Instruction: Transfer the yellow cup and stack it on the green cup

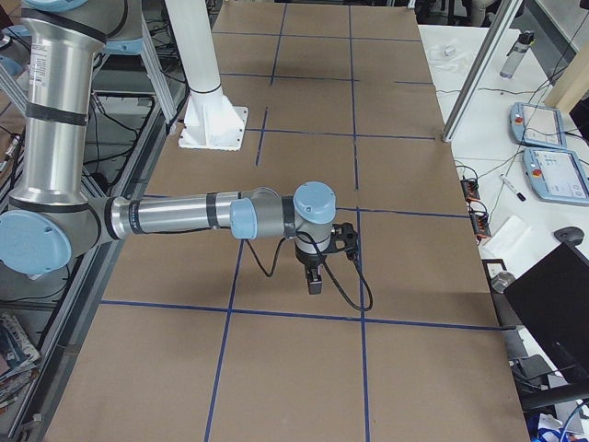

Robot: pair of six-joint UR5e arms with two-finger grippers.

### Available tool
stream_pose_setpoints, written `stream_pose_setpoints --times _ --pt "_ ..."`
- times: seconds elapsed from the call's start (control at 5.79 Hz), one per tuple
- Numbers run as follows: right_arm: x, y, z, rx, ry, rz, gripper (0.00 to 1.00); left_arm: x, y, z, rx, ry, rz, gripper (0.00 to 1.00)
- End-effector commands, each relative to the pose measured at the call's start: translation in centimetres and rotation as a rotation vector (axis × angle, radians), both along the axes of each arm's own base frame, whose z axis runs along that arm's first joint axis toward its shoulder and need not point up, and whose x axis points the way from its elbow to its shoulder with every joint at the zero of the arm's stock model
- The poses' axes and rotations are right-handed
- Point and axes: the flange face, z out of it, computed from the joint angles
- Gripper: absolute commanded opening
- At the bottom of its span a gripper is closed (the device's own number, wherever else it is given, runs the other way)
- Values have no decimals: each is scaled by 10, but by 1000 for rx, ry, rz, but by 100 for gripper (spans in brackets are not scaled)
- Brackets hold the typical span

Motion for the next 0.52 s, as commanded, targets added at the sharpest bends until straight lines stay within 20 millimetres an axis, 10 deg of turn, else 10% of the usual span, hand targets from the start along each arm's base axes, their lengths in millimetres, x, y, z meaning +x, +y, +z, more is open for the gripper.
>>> stream_pose_setpoints --times 0.0,0.35 --pt "-1 -1 -3 5 -15 -3 100 40 -52 -105 188 67 99 48" --pt "-7 -6 -18 64 -95 -15 100 116 -71 -202 401 -105 310 47"
